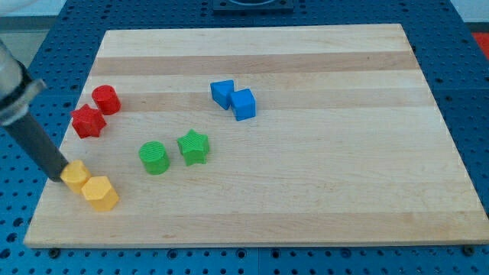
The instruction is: Nudge the green circle down a bit
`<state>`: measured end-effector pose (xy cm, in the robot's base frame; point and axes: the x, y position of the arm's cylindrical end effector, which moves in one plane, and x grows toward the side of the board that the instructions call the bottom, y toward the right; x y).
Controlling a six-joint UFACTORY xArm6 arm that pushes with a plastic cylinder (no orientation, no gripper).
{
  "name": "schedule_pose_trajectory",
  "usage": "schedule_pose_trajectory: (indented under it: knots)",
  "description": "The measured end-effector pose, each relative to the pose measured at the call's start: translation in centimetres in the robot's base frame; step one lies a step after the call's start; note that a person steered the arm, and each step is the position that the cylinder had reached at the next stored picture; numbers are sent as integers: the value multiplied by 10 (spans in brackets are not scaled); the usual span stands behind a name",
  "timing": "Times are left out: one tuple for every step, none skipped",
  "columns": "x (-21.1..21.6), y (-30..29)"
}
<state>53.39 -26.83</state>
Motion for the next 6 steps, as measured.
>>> schedule_pose_trajectory:
  knots:
    - [11, 17]
    - [-4, 7]
    - [-33, 18]
    - [-42, 68]
    - [-29, 88]
    - [-18, 75]
